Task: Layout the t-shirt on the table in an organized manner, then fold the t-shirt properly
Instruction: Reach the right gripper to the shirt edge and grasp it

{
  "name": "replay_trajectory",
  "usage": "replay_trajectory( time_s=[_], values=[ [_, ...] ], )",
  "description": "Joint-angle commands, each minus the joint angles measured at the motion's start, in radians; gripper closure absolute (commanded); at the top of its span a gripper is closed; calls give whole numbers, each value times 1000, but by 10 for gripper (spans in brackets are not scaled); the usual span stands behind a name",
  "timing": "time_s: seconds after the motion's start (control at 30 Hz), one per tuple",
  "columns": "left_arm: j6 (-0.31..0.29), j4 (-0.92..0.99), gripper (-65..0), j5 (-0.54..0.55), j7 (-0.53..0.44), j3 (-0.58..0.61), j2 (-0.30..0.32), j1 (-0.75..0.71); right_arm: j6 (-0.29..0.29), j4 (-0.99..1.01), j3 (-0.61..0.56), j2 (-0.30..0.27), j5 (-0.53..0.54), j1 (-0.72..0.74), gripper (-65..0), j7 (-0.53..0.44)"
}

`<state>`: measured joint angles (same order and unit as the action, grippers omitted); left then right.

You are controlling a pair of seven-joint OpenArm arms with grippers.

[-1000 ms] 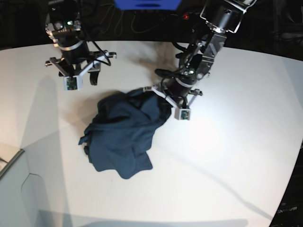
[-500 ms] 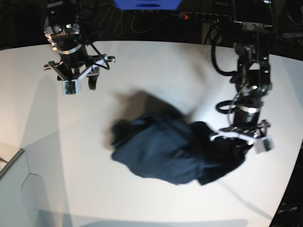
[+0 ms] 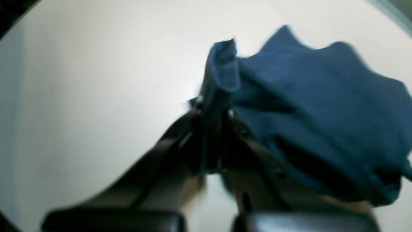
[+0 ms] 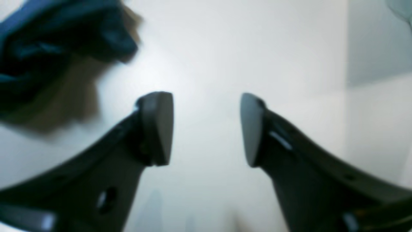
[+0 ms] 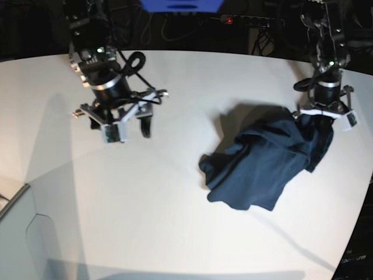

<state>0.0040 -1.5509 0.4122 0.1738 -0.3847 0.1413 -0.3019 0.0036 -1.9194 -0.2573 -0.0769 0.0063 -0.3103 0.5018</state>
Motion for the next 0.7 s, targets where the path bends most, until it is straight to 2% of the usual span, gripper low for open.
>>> replay_trajectory(
  time_s=[0.0, 0.17, 0.37, 0.67],
  values=[
    [-9, -26, -1, 3, -29, -10, 7, -3, 2, -16, -29, 4, 5, 20, -373, -27],
    [-9, -26, -1, 3, -27, -18, 8, -36, 3, 10, -201, -2, 5, 115, -413, -27],
    [-9, -24, -1, 3, -23, 6, 2, -43, 3, 222, -377, 1, 5, 285, -423, -28],
    [-9, -20, -1, 3, -23, 20, 4, -43, 3, 455, -555, 6, 5, 474, -423, -33]
  ],
)
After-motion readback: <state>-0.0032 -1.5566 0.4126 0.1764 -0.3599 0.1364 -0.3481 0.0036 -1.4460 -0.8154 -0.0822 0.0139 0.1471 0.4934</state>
